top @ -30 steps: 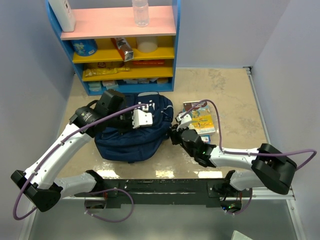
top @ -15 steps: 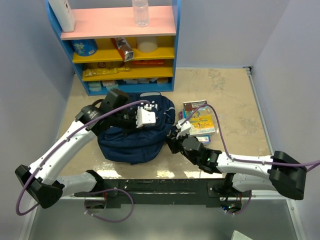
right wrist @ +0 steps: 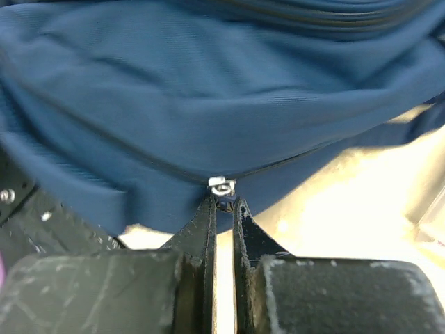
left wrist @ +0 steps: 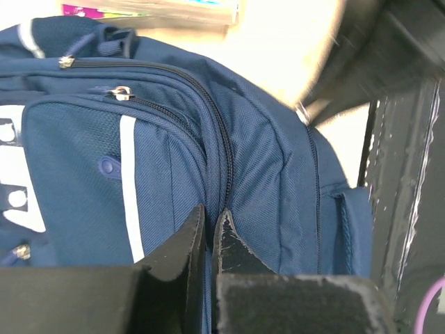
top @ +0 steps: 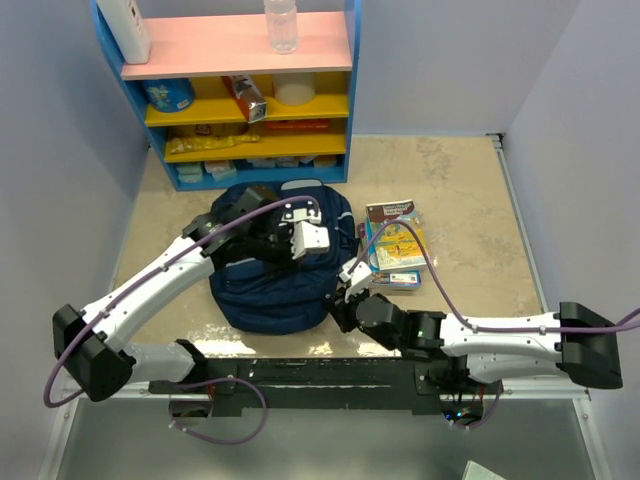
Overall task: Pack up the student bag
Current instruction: Unzip the student bag at the center of the board.
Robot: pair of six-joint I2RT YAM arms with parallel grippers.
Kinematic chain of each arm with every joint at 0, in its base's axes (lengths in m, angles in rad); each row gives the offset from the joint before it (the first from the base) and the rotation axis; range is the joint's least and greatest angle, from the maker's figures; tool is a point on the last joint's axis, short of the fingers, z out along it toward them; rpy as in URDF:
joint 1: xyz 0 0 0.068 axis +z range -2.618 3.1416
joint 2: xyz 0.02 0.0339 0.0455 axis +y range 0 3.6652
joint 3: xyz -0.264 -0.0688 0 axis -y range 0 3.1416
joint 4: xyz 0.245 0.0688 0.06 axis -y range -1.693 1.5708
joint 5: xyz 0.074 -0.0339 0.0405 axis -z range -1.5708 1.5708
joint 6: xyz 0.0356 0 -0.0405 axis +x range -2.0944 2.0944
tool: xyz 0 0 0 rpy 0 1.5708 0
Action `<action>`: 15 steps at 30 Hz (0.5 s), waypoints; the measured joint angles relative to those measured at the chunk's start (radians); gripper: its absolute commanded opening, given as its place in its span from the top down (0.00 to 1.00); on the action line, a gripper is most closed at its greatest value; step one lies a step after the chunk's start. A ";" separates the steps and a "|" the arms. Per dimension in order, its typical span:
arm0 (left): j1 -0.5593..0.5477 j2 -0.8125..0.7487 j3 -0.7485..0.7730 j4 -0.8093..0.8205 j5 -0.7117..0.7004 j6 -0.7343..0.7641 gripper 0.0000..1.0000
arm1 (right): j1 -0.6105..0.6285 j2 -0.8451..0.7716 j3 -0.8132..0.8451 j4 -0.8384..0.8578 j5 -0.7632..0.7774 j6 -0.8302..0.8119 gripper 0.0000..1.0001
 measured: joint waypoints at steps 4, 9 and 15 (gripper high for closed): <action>-0.009 0.077 0.000 0.051 0.008 -0.071 1.00 | 0.083 0.023 0.021 -0.050 0.066 0.023 1.00; -0.008 0.182 0.019 0.131 0.006 -0.167 1.00 | 0.188 0.029 0.058 -0.082 0.141 0.055 1.00; -0.007 0.290 0.113 0.209 -0.002 -0.296 1.00 | 0.254 0.061 0.114 -0.109 0.204 0.085 0.90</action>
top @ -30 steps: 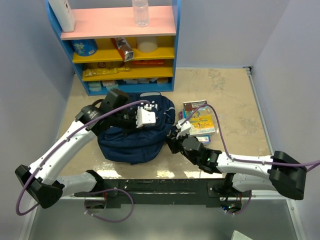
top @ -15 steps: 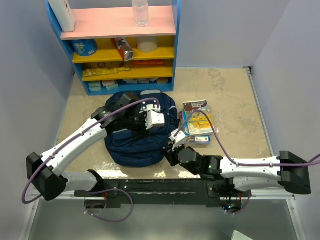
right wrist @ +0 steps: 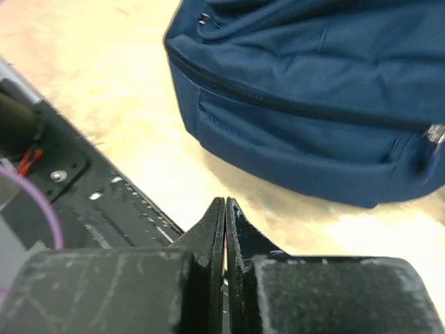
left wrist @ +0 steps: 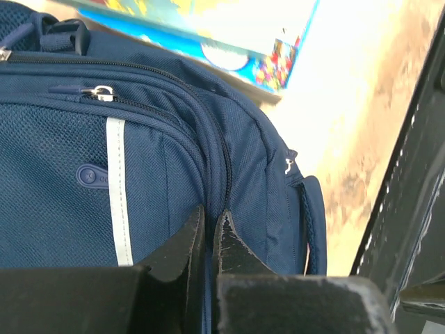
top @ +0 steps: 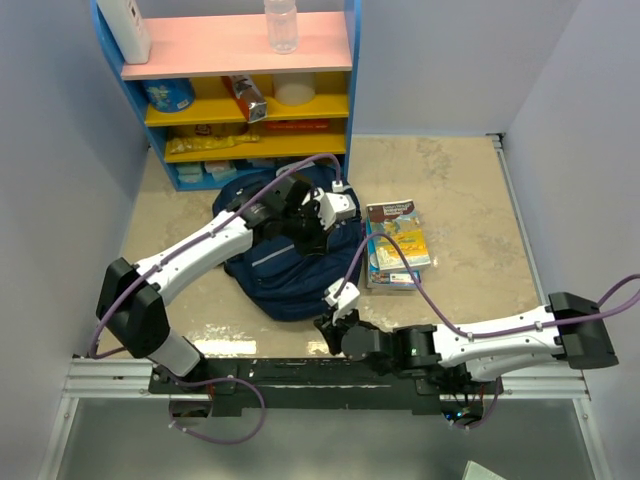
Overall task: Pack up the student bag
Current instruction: Unzip the student bag at the center of the board.
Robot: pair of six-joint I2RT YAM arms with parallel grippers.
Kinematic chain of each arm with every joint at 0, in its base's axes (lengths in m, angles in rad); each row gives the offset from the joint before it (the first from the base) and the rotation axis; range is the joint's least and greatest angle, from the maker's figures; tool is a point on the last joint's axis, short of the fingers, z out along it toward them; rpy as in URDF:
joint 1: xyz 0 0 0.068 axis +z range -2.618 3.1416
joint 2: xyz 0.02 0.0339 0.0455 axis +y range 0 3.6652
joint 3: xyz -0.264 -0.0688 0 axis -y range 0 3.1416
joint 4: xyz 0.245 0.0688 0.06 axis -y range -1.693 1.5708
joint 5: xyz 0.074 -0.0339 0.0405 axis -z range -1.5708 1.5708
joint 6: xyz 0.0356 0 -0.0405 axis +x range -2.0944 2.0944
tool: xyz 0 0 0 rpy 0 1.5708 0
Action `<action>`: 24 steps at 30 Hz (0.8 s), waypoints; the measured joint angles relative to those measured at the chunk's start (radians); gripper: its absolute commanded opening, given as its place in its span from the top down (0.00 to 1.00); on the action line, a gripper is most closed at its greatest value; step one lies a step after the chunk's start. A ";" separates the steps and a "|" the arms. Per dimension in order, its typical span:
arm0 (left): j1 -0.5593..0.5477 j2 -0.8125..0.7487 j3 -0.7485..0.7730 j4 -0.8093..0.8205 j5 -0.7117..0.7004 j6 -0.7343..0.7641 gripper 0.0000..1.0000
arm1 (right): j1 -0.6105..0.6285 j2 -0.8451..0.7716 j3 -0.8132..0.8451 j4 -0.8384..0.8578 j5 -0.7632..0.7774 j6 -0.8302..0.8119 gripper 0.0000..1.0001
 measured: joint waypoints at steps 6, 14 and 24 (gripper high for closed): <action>0.012 0.007 0.031 -0.001 0.001 -0.012 1.00 | 0.003 -0.034 0.013 -0.172 0.138 0.087 0.40; 0.026 -0.128 0.003 -0.095 -0.038 0.073 1.00 | -0.040 -0.333 -0.034 -0.232 0.266 0.043 0.37; 0.038 -0.163 -0.034 -0.143 -0.056 0.097 1.00 | -0.244 -0.264 -0.053 -0.178 0.096 -0.048 0.36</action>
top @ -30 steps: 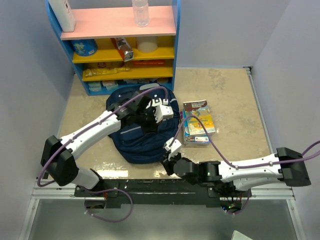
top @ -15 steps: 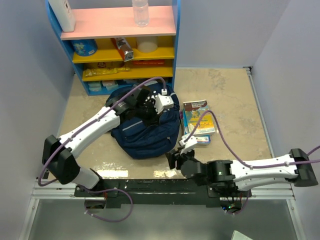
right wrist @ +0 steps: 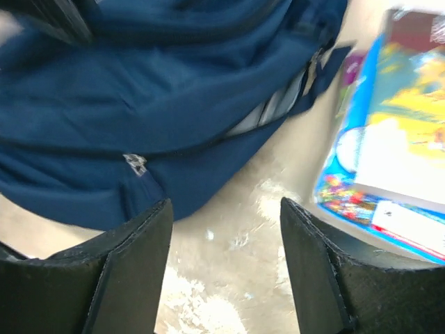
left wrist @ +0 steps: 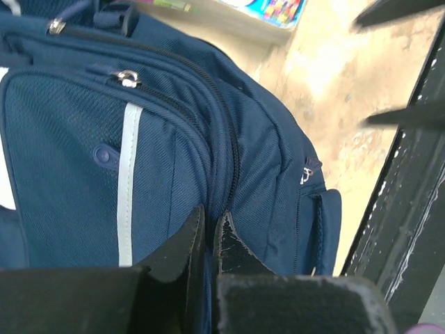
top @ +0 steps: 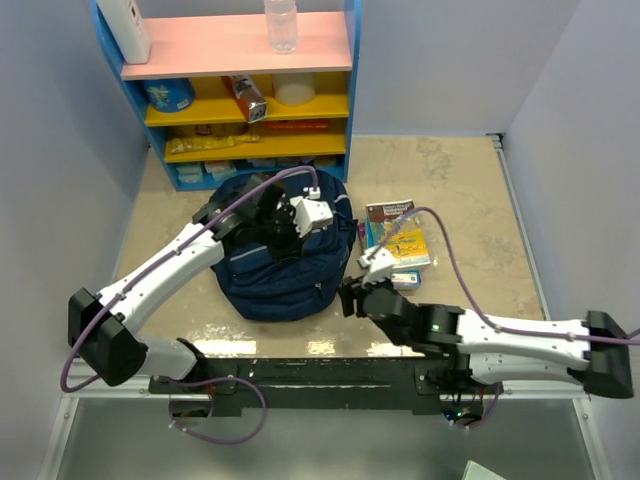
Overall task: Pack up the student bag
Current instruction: Unzip the student bag at the center of the board.
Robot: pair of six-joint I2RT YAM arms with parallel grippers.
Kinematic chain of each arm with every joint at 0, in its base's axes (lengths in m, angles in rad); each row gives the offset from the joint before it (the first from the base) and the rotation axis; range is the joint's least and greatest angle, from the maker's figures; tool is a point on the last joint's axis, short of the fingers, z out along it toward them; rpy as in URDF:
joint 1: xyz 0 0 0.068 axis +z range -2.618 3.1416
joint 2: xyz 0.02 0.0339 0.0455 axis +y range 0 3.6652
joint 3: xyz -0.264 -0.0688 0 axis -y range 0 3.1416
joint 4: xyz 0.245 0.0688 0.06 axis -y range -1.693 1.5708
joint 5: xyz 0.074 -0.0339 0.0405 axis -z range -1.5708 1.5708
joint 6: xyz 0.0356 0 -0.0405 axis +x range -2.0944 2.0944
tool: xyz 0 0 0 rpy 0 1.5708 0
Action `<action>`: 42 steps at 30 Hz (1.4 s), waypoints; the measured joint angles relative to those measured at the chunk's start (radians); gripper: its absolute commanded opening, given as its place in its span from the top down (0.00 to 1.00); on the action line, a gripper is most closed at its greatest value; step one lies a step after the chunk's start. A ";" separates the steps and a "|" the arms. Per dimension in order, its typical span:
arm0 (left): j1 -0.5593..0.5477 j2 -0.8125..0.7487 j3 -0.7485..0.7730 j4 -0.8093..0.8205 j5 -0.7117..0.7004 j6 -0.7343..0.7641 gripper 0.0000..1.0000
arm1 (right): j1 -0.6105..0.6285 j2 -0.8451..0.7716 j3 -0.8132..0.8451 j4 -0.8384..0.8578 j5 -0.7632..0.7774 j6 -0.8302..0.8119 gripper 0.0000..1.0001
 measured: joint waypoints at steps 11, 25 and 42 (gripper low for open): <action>0.101 -0.192 -0.139 -0.034 -0.010 0.000 1.00 | -0.277 0.435 0.245 0.034 -0.319 0.017 0.49; 0.126 -0.182 -0.167 -0.062 0.051 -0.016 1.00 | -0.352 0.755 0.517 0.048 -0.550 0.010 0.50; 0.098 -0.010 -0.124 0.067 0.205 -0.098 1.00 | -0.470 0.206 0.069 0.311 -0.694 -0.201 0.39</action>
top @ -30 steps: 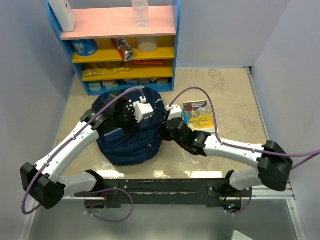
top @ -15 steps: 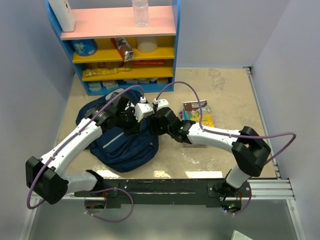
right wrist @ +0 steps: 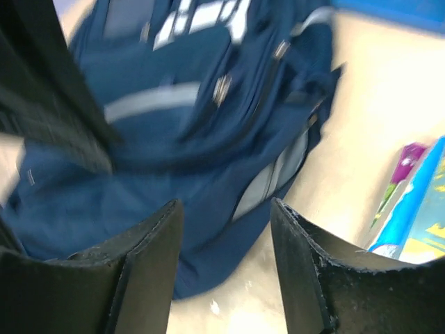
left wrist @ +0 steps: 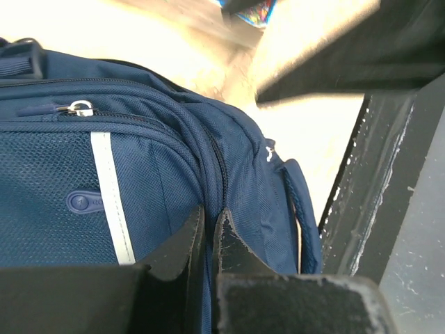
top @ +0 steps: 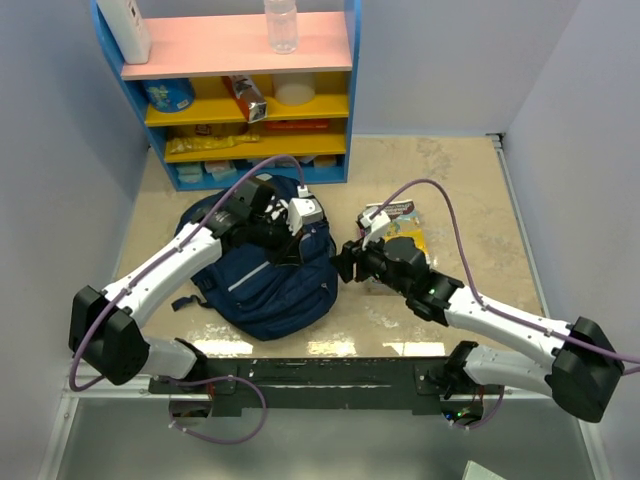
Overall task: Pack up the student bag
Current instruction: Unzip the student bag at the center of the board.
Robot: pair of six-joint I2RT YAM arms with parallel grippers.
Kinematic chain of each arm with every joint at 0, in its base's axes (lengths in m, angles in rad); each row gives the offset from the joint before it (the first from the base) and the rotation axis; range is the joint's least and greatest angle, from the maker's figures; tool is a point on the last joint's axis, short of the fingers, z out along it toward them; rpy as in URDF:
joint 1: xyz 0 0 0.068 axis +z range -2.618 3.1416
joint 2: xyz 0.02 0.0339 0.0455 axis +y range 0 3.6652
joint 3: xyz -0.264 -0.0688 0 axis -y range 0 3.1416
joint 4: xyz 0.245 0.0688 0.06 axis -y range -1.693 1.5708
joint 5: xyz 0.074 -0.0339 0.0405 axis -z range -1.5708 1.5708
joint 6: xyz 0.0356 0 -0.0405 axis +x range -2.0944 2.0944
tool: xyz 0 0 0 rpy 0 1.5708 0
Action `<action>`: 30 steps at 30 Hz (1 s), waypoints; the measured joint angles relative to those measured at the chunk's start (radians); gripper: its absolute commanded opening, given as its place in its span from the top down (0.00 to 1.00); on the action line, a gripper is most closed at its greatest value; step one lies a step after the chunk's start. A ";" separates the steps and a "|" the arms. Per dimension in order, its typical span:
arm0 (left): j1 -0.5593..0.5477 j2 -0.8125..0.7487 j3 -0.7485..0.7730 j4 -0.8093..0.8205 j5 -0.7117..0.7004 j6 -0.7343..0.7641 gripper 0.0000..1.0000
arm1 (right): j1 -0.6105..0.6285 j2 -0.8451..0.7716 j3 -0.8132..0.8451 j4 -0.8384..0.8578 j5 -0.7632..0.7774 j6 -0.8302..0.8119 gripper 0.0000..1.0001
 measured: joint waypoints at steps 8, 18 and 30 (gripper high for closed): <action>0.000 -0.006 0.060 -0.030 -0.041 0.022 1.00 | 0.076 0.037 -0.064 0.010 -0.094 -0.095 0.36; 0.000 -0.012 0.069 -0.028 -0.063 0.023 1.00 | 0.135 0.039 -0.065 0.021 -0.047 -0.135 0.42; 0.000 -0.029 0.074 -0.035 -0.081 0.023 1.00 | 0.169 0.101 -0.103 0.070 0.013 -0.115 0.57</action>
